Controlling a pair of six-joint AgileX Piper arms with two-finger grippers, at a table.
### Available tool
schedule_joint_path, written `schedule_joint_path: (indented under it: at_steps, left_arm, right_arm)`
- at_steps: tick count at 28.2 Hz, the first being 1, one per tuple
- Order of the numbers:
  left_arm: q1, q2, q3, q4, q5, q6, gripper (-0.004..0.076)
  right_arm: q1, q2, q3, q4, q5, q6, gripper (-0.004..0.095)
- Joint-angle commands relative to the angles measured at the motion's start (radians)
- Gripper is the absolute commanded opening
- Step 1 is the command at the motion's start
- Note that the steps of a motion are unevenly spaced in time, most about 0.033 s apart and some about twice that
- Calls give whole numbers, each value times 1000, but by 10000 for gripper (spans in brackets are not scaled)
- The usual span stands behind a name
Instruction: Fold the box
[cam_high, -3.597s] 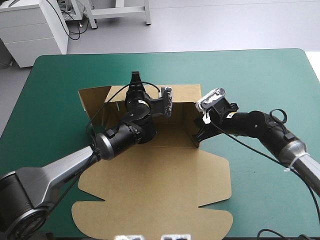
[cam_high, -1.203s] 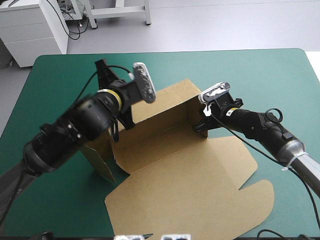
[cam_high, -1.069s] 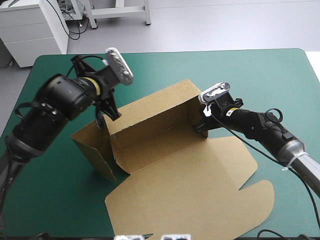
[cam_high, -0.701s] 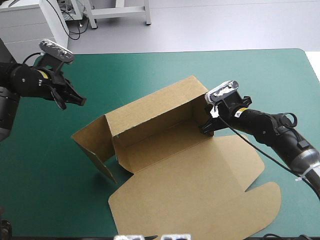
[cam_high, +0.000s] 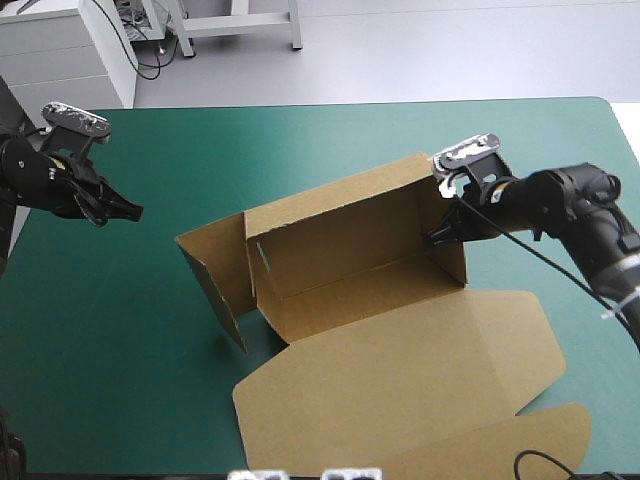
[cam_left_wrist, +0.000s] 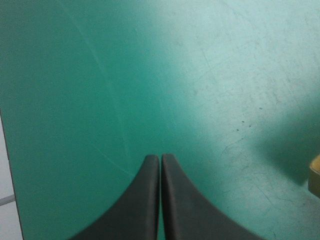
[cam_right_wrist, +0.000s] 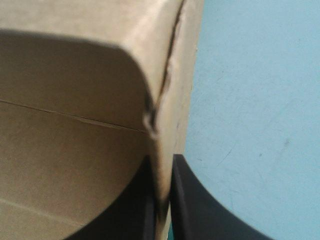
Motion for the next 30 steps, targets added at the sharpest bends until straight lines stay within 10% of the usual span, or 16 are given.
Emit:
schedule_joint_path:
  at_steps: [1, 20, 30]
  left_arm:
    - [0, -30, -14, -29, -46, 1, -8]
    - [0, -32, -14, -31, -42, 2, -8]
    - [0, -32, -14, -31, -42, 2, -8]
  right_arm:
    - [-4, 120, -178, -16, 181, 17, -19]
    - [-2, 639, -651, 28, 268, 128, 19]
    - [-2, 639, -710, 35, 234, 88, 604]
